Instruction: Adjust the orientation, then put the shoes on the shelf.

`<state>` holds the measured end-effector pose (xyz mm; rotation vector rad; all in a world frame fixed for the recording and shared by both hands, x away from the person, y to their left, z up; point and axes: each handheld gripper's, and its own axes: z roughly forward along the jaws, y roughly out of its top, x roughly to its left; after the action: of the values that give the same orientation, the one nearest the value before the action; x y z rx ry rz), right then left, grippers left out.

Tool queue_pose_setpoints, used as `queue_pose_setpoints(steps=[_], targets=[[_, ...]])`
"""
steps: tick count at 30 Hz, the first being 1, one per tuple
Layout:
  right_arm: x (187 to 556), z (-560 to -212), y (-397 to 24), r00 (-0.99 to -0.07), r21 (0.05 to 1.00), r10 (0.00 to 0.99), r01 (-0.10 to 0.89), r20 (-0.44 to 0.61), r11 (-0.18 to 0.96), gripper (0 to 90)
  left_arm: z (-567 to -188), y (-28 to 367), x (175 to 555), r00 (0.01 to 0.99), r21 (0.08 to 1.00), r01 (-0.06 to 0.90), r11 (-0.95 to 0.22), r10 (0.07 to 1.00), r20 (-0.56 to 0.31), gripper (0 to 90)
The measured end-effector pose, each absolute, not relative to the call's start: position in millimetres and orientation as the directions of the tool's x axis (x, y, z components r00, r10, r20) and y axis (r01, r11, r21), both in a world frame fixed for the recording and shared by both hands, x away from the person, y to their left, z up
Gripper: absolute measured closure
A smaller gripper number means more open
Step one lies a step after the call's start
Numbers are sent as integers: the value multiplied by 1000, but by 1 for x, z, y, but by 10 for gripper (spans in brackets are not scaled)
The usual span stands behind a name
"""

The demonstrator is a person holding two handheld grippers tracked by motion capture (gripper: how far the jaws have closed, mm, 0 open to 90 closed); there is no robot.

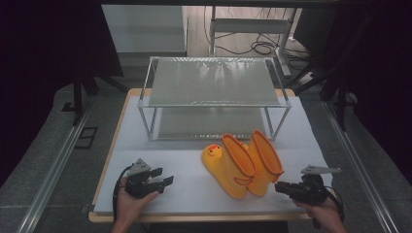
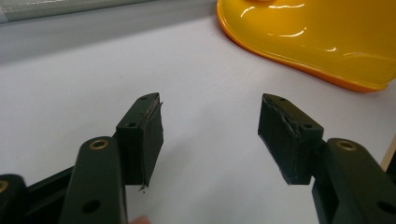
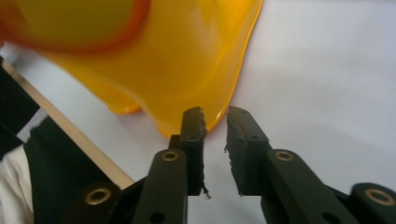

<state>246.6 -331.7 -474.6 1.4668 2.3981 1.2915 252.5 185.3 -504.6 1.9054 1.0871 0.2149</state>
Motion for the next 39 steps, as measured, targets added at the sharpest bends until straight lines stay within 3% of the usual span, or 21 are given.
queue_pose_setpoints(steps=[3,8,25,39], targets=[[252,-449,-336,-552,683,760,702,343,202,623,-504,185,252,603,775,597,-209,754,-261,399],[259,-406,-335,-582,704,750,673,314,227,538,-504,184,253,601,773,599,-209,755,-262,399],[282,-331,-317,-618,711,709,662,340,237,473,-504,183,253,604,772,601,-207,751,-268,397],[302,-313,-278,-634,638,679,705,370,310,457,-505,182,253,606,769,602,-213,749,-268,397]])
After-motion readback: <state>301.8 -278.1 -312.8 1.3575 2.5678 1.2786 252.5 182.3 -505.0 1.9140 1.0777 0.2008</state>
